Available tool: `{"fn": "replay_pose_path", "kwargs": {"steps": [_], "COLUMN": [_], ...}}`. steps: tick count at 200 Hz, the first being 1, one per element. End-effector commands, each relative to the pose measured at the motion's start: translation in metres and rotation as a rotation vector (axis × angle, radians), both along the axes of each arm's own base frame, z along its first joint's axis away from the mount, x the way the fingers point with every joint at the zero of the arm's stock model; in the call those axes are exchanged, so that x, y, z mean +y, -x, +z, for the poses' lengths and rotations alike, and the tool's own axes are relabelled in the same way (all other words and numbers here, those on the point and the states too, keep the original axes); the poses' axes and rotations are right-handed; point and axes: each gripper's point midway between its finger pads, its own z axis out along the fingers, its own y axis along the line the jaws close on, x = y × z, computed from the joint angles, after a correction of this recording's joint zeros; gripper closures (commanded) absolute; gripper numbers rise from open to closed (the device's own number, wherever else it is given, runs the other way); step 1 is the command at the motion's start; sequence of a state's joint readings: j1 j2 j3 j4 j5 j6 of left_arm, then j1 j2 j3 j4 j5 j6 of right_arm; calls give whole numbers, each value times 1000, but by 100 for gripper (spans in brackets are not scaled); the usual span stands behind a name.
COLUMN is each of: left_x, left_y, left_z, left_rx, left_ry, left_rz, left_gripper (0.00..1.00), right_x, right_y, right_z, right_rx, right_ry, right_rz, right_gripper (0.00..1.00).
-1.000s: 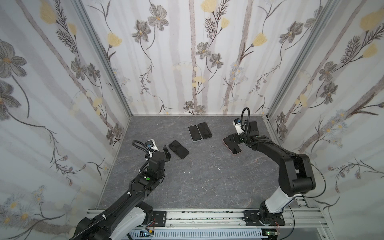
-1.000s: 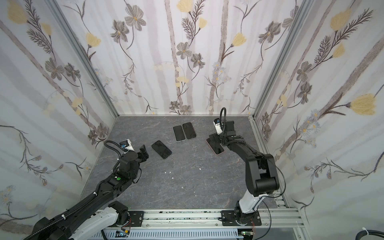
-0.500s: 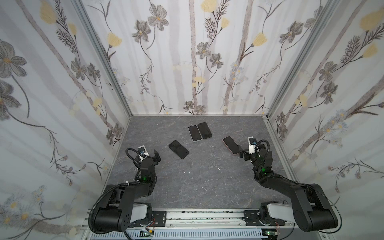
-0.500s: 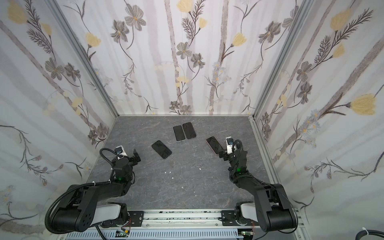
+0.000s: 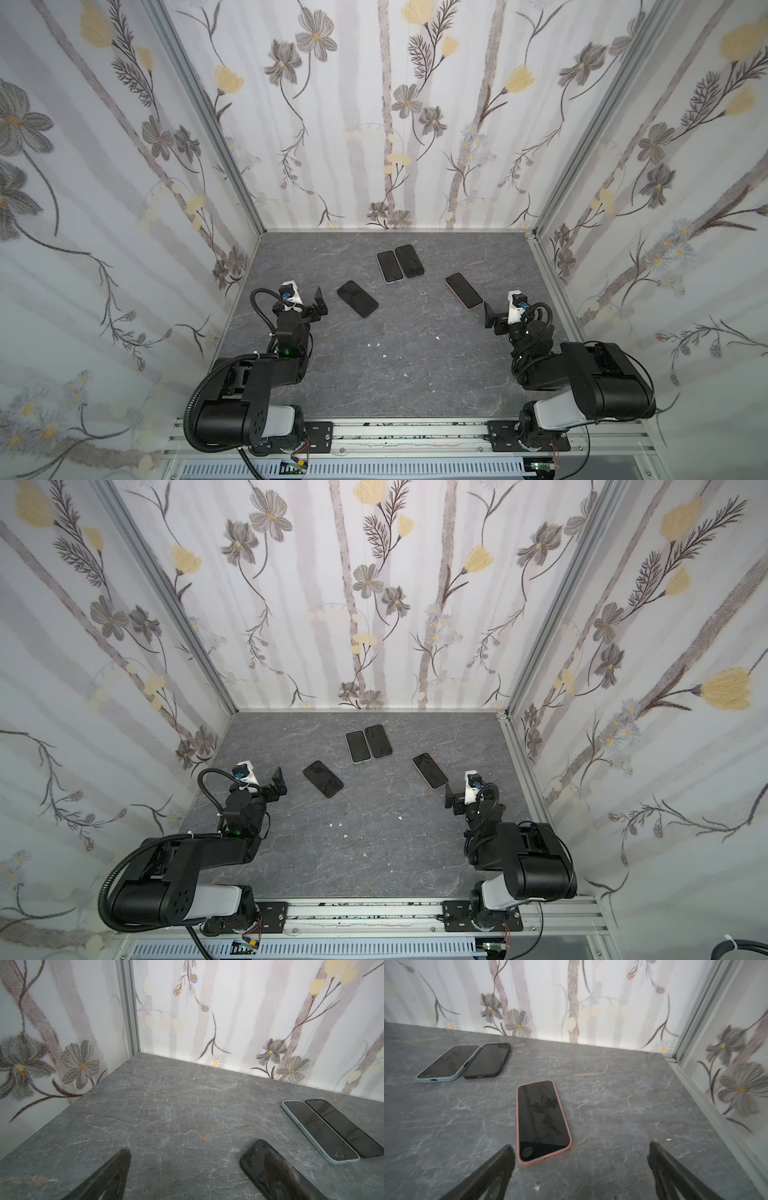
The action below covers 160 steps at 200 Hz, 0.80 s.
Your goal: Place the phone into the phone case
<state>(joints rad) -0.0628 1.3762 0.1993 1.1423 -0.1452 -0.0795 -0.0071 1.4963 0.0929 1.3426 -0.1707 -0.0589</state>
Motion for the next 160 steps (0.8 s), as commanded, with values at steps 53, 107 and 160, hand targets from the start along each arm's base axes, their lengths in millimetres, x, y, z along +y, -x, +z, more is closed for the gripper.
{"fn": "replay_pose_path", "kwargs": {"steps": [53,107,160], "left_x": [29,29,27], "left_y": [-10,-10,-11], "left_z": [-6,-7,-8], "left_rx": [-62,-53,-46], "left_ry": [-4,-9,-8], "left_rz": [157,159,152], "left_gripper": [0,0,0], "right_x": [-48,-38,-34], "right_y": [-15,-26,-28], "right_z": [32,27,26], "right_rx": [-111,-65,-59], "right_ry": [-115,-95,-88], "right_rz": [-288,-232,-207], "right_gripper": [0,0,0]}}
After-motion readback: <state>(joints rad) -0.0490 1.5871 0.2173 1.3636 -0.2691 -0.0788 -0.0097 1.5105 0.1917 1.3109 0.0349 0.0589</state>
